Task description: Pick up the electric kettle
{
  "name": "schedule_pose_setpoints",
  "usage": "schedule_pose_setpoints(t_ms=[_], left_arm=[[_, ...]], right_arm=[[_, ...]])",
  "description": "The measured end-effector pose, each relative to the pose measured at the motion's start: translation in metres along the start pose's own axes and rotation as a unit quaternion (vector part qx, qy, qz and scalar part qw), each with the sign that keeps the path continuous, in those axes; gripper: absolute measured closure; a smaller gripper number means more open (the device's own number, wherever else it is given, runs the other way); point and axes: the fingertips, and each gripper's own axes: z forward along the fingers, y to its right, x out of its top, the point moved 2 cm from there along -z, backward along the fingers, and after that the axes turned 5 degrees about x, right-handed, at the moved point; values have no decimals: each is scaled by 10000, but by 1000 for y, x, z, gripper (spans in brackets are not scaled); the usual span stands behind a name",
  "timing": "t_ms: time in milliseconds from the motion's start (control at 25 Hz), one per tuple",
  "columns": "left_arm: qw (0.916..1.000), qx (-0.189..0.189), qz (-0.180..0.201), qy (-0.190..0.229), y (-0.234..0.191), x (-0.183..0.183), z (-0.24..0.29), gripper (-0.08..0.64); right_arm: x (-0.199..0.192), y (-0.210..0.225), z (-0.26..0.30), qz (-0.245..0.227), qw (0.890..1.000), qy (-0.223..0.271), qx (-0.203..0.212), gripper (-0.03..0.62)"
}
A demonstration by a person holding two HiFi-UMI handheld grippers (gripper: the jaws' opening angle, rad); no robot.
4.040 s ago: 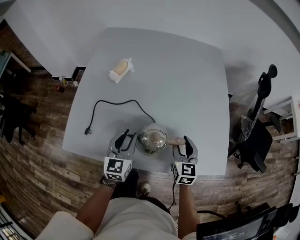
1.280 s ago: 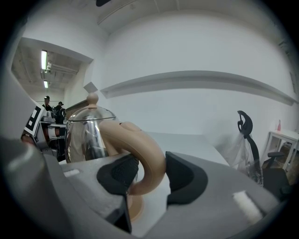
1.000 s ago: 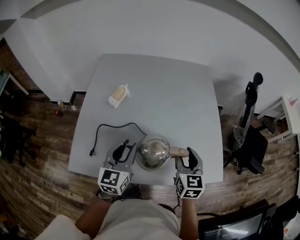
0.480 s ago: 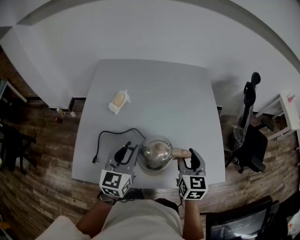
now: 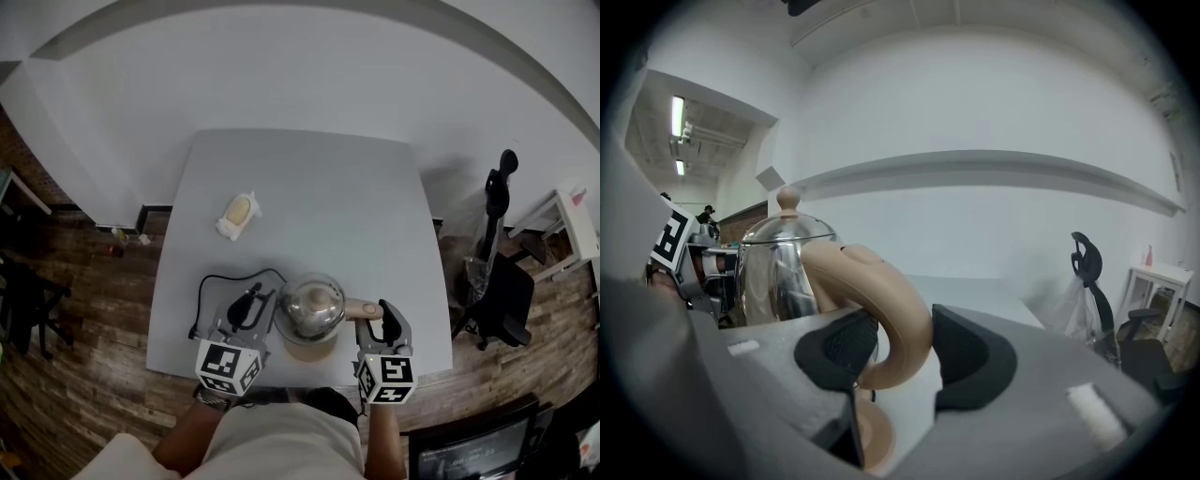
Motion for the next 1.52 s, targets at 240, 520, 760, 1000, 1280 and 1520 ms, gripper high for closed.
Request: schedule_pose_setpoints(t_ms=[240,520,760,1000,1280,1520], left_arm=[[10000,10,52,49,0,11,-5,440],[9998,49,-4,216,13,30,-1,442],[9994,116,42,334,23,40,2,442],[9988,186,58,455,27,52,6,443],[9979,303,49,572,22,70,14,442],[9967,215,102,781,25,95,6,443]], right_arm=[[9,-2,-3,26,10000,63,64,411],[27,12,-7,31,9998,171,113,411],[37,22,-10,6,9997,143,205,411],[49,29,-9,37,9992,273,285,410],[73,33,2,-3,9985,321,438,408],[92,31,-2,145,9977,420,517,407]])
